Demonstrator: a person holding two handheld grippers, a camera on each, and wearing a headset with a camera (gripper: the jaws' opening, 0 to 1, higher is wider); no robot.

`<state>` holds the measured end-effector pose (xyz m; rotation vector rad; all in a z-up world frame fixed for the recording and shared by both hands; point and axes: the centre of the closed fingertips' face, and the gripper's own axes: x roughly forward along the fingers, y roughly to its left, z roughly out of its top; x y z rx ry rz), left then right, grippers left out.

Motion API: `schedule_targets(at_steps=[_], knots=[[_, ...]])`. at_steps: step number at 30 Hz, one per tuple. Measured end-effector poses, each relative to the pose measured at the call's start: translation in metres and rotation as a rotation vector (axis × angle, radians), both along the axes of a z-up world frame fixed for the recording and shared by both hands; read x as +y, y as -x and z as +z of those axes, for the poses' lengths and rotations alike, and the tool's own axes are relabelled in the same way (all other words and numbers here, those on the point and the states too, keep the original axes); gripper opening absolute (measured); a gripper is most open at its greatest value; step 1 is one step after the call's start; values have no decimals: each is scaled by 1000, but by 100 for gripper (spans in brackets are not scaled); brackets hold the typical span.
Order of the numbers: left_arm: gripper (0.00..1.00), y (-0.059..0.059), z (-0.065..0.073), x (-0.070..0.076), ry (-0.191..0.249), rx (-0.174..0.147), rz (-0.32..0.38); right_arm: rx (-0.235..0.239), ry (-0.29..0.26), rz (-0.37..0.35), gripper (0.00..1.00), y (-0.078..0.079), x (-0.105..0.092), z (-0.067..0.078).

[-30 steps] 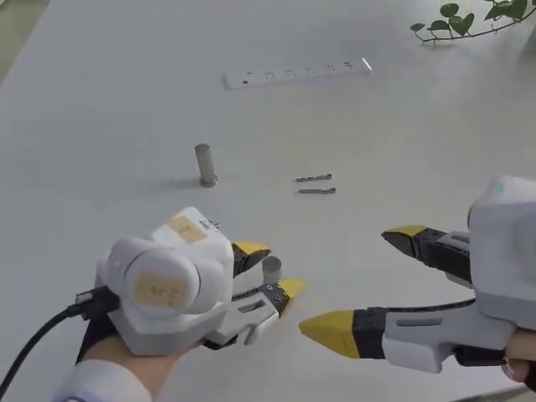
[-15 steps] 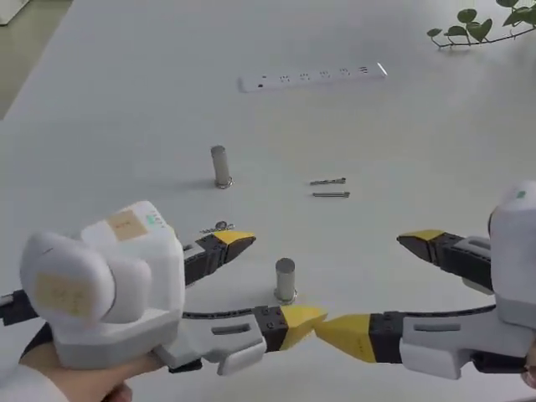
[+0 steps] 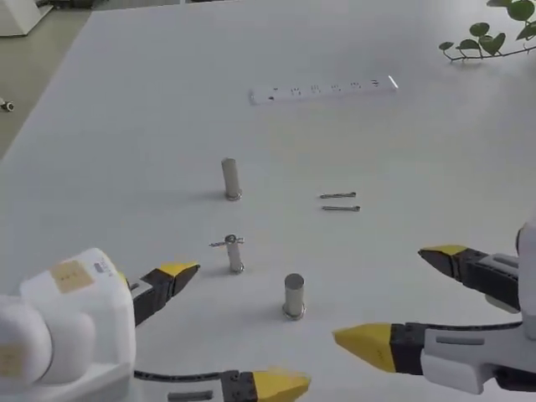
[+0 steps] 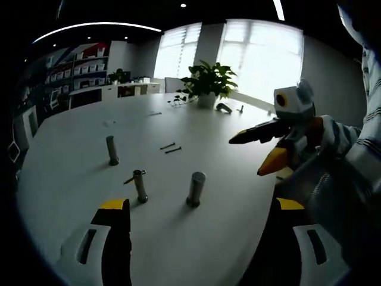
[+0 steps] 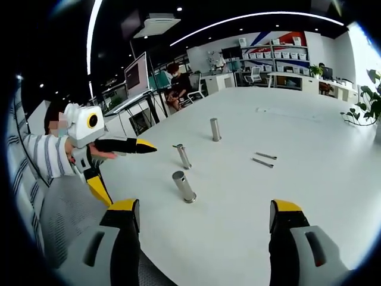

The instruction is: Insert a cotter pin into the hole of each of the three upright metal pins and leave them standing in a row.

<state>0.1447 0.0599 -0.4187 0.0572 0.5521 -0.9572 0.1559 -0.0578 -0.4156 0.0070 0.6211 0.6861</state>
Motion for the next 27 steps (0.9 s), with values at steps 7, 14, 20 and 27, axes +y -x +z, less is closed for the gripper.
schedule_targets(at_steps=[7, 14, 20, 27], knots=[[99, 3, -4, 9, -7, 21, 28, 0, 3, -14, 88, -3, -4, 1], [99, 4, -6, 12, -15, 23, 24, 9, 25, 19, 83, -7, -10, 2], [99, 5, -8, 15, -8, 41, 34, 24, 108, 89, 78, -16, -20, 2], [99, 7, -9, 17, -18, 46, 38, 27, 234, 169, 76, -39, -31, 2]])
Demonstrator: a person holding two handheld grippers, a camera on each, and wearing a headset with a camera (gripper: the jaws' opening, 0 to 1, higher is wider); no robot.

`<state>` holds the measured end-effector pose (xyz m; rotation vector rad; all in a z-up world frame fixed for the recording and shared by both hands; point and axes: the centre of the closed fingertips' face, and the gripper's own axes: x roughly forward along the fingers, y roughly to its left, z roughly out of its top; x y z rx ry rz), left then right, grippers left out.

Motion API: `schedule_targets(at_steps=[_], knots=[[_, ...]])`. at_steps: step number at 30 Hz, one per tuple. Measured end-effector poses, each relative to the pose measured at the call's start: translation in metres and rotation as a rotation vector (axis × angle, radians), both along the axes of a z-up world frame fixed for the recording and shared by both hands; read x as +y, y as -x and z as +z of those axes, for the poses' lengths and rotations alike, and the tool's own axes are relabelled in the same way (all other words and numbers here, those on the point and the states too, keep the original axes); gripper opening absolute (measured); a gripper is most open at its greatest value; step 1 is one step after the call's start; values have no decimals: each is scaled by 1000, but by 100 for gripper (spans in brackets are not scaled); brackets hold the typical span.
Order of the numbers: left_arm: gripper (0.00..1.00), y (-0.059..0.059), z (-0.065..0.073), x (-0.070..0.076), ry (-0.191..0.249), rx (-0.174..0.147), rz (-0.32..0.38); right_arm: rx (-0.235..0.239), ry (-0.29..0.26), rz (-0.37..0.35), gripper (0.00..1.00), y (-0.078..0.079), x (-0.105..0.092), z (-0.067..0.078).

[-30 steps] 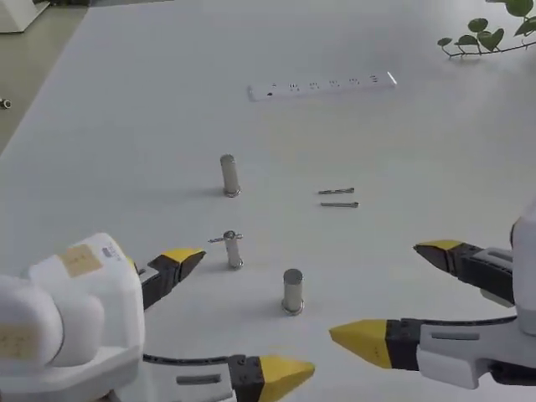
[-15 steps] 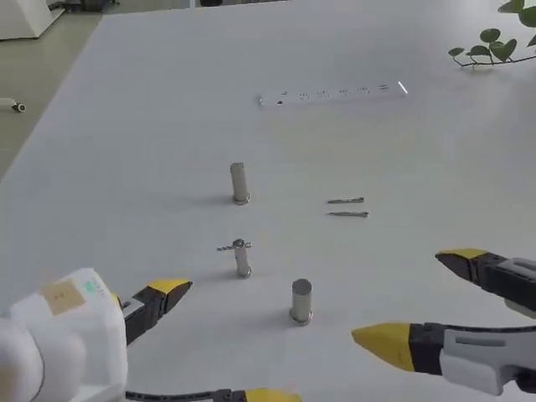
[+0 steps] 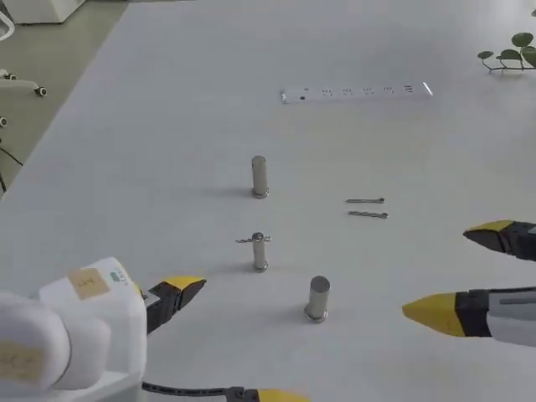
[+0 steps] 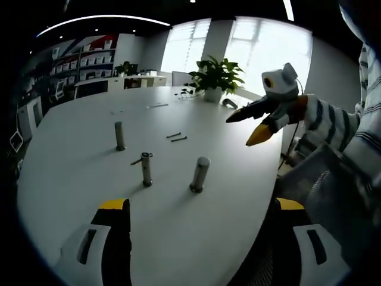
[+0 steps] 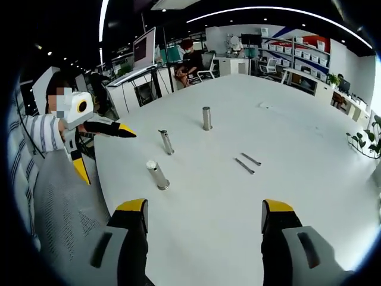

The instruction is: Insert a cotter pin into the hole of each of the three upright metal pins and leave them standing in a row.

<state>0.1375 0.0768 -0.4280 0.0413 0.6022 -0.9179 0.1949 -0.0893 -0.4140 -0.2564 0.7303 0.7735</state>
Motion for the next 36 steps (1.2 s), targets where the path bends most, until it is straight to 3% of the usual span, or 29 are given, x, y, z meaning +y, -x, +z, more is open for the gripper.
schedule_targets(at_steps=[7, 13, 20, 26, 32, 36], knots=[[99, 6, -1, -1, -6, 13, -4, 8, 97, 108, 69, -15, -1, -5], [99, 13, -10, 1, -42, 35, -14, -4, 186, 206, 63, -29, -1, -9], [94, 8, -9, 8, -40, 34, 34, 4, 228, 276, 55, -44, 1, -14], [94, 7, -7, 15, -38, 33, 57, 11, 334, 361, 52, -56, -5, -20], [94, 7, -6, 16, -33, 38, 67, 29, 379, 409, 46, -81, -13, -26], [94, 9, -7, 17, -36, 41, 64, 49, 389, 445, 41, -81, -11, -33]])
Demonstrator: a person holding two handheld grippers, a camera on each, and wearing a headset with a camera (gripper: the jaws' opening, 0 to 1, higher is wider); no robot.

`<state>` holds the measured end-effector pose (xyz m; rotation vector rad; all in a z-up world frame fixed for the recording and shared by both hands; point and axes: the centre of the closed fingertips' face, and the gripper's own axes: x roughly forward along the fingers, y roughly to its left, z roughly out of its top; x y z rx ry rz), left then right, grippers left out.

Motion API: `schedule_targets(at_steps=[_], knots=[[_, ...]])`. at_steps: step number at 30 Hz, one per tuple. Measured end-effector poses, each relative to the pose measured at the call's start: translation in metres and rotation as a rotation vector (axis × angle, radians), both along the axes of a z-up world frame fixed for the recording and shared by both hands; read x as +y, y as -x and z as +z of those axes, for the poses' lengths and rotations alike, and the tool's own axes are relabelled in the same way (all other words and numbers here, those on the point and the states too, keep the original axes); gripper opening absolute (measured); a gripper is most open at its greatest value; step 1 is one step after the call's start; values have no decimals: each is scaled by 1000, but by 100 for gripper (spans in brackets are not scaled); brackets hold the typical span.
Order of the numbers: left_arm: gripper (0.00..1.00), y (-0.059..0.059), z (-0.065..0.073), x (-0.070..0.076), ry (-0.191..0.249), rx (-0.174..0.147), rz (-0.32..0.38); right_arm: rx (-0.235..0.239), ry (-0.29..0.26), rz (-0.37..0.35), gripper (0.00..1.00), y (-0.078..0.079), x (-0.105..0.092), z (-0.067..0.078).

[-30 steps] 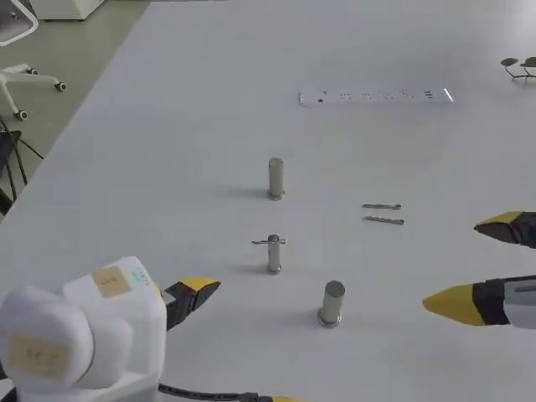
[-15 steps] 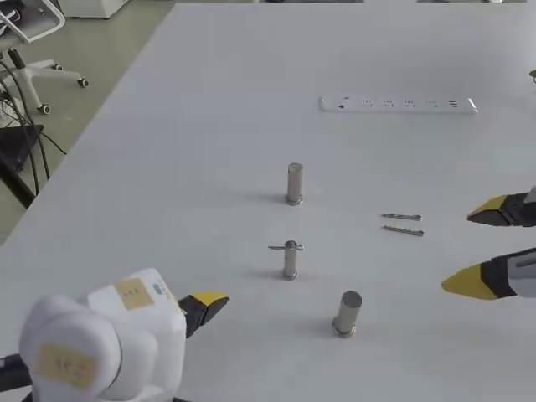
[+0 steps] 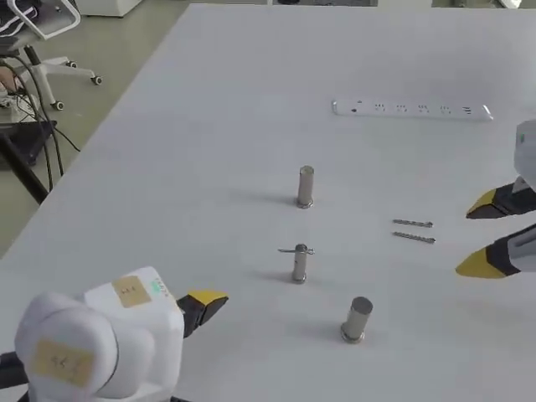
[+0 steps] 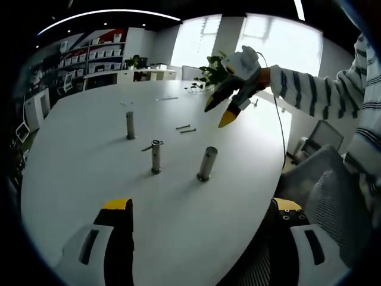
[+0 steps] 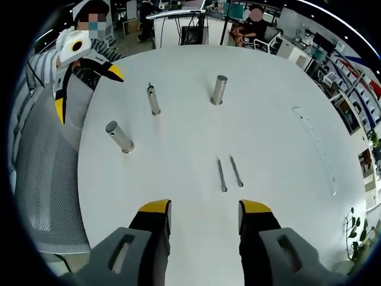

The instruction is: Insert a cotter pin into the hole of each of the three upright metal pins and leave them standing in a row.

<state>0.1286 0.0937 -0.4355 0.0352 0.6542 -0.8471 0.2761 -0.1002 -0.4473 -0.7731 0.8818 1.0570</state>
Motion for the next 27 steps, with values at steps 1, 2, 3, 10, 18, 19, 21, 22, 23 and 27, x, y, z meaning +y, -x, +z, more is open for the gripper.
schedule_targets(at_steps=[1, 2, 3, 10, 18, 19, 21, 22, 23, 27], knots=[[94, 0, 0, 0, -1, 1, 0, 8, 3, 12, 39, 1, 1, -3], [94, 1, -1, 0, -4, 1, 0, 13, 8, 16, 38, 0, 1, -5], [94, 1, -1, 1, -5, 0, 0, 17, 21, 24, 37, 0, 0, -8], [94, 3, 1, 3, -10, -5, 8, 46, 55, 67, 29, -1, 4, -19], [94, 7, 0, 4, -8, -1, 14, 50, 64, 80, 19, -19, 9, -27], [94, 7, 0, 4, -8, 0, 16, 52, 64, 81, 18, -19, 9, -27], [94, 7, 0, 5, -7, 1, 19, 62, 59, 82, 17, -19, 12, -29], [94, 7, -1, 6, -7, 1, 21, 64, 56, 81, 16, -20, 14, -29], [94, 7, -1, 6, -7, 1, 22, 64, 53, 83, 15, -20, 17, -30], [94, 7, -1, 8, -6, 2, 27, 63, 55, 90, 13, -24, 23, -34]])
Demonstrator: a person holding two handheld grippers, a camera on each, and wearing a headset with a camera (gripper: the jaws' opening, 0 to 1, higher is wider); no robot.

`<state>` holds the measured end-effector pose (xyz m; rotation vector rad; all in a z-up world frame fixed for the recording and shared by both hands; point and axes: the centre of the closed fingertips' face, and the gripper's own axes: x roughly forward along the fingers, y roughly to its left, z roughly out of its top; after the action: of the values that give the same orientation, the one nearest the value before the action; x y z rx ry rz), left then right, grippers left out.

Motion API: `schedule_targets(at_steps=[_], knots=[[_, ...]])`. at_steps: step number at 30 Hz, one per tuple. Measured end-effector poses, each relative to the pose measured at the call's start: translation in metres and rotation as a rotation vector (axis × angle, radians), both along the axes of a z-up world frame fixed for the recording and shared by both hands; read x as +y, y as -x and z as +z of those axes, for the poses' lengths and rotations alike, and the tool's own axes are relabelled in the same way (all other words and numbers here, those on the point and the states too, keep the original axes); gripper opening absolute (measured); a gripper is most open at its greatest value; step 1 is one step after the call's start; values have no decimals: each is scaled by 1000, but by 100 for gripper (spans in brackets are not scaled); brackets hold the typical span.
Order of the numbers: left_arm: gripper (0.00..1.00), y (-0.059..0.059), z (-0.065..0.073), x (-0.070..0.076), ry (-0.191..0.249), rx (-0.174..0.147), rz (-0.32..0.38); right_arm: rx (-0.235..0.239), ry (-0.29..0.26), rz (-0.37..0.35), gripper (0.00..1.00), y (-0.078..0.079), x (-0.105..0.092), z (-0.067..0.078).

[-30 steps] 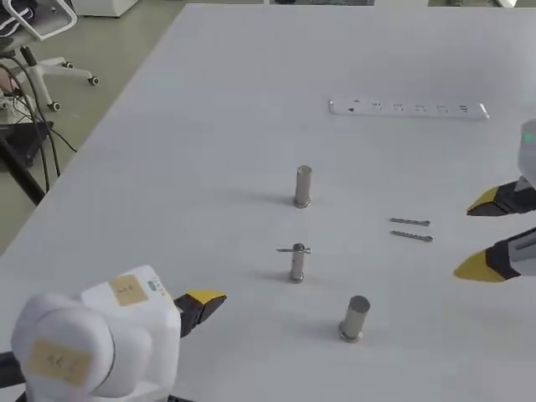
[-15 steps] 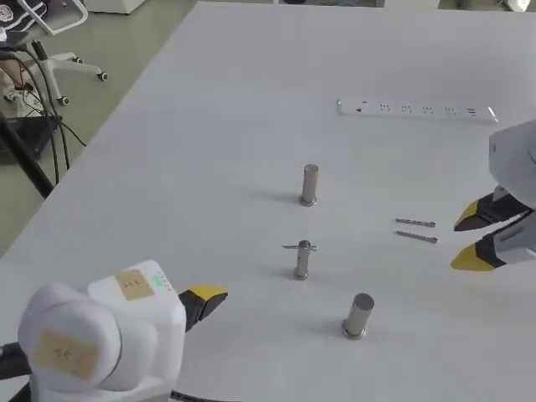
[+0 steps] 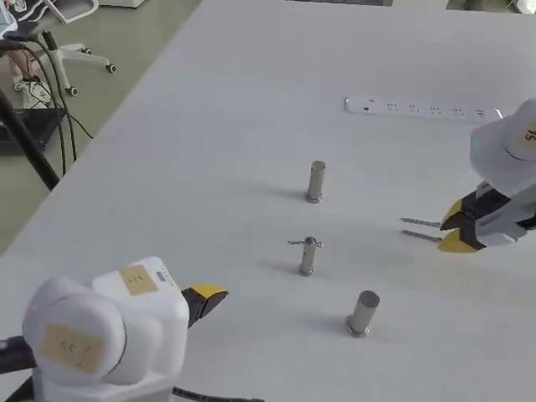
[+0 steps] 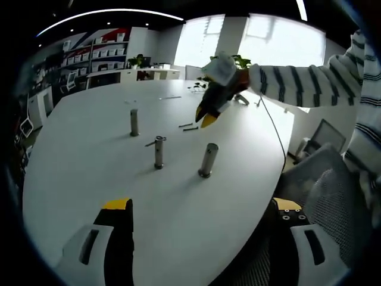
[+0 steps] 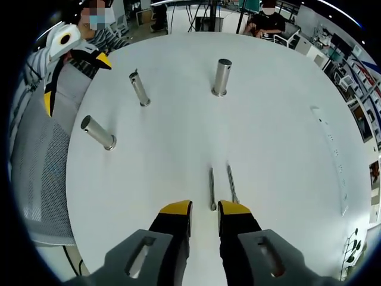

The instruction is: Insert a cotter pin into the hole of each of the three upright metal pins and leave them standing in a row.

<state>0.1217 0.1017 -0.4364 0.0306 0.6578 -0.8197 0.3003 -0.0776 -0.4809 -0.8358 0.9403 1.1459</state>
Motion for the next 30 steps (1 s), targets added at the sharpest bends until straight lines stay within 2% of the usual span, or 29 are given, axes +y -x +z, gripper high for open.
schedule_targets(at_steps=[8, 10, 11, 12, 17, 21, 24, 28, 30], knots=[[93, 1, -1, 1, -6, 7, -1, 36, 4, 6, 11, -2, 6, -12], [93, 2, -1, 0, -4, 13, -3, 42, 15, 9, 11, -3, 5, -15], [93, 2, -1, -1, -4, 14, -4, 41, 37, 16, 11, -4, 2, -17], [93, 2, -2, -1, -5, 15, -5, 42, 13, 16, 10, -5, 6, -15], [92, 2, -2, -2, -7, 22, -6, 55, 31, 15, 11, -6, 5, -16], [92, 3, -4, -2, -14, 33, -10, 58, 53, 11, 6, -10, 4, -17], [91, 2, -4, -3, -4, 44, -7, 55, 72, -2, 0, -15, 3, -18], [90, 0, -2, -4, 9, 46, 6, 65, 93, 10, 0, -18, 2, -18], [90, 0, -1, -6, 32, 57, 18, 70, 108, 20, 0, -18, 1, -18]])
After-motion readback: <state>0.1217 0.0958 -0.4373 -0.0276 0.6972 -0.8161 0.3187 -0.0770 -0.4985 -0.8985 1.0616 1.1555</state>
